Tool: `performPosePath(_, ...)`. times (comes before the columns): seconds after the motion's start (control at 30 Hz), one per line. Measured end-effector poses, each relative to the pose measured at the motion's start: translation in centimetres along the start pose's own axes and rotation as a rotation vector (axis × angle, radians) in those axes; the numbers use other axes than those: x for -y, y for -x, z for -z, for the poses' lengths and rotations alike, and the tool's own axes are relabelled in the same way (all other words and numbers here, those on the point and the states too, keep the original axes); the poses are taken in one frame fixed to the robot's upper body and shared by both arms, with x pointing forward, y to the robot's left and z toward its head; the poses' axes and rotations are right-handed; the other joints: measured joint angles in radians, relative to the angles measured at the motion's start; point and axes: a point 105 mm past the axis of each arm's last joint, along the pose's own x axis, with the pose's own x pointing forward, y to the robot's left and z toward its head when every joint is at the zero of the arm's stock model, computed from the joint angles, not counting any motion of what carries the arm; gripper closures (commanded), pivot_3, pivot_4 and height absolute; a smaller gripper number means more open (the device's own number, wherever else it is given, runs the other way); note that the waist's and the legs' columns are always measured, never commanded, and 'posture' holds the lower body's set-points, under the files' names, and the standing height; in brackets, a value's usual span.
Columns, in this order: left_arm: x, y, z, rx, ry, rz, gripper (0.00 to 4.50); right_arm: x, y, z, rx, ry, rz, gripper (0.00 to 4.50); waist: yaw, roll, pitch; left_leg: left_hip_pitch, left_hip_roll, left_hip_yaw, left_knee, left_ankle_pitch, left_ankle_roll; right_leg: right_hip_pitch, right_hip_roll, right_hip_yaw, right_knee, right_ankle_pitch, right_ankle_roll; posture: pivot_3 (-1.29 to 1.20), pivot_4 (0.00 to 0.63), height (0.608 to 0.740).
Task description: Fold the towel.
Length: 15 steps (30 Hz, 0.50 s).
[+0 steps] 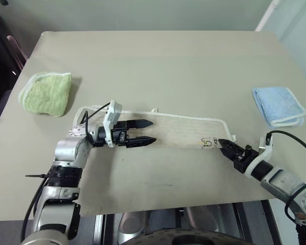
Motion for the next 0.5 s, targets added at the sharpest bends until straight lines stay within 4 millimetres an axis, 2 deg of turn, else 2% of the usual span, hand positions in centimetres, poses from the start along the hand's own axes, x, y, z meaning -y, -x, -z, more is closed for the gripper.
performPosePath(0.1,0.0,-0.1,0.0,0.0,-0.007,0.0,0.0,-0.4,0.2,0.2,-0.002,0.006,-0.014,4.48,0.002,-0.001,-0.001,0.0,0.0,0.0,0.0,-0.004,0.0,0.0,0.0,0.0,-0.001,-0.001,-0.004,0.0,0.15,0.74)
performPosePath(0.27,0.0,-0.6,0.2,0.011,-0.003,0.006,0.0,-0.2,1.2,0.1,0.033,0.006,-0.002,4.48,0.004,0.0,-0.001,0.0,0.0,0.001,0.0,-0.009,0.004,0.003,0.0,0.0,-0.009,0.0,-0.001,0.0,0.15,0.74)
performPosePath(0.5,-0.4,-0.8,0.0,0.02,-0.014,-0.008,0.0,1.3,4.4,-1.1,0.123,0.002,0.06,4.48,0.019,0.0,-0.001,0.0,0.0,0.002,0.0,-0.016,0.007,0.006,-0.001,0.0,-0.014,-0.002,0.003,0.0,0.15,0.74)
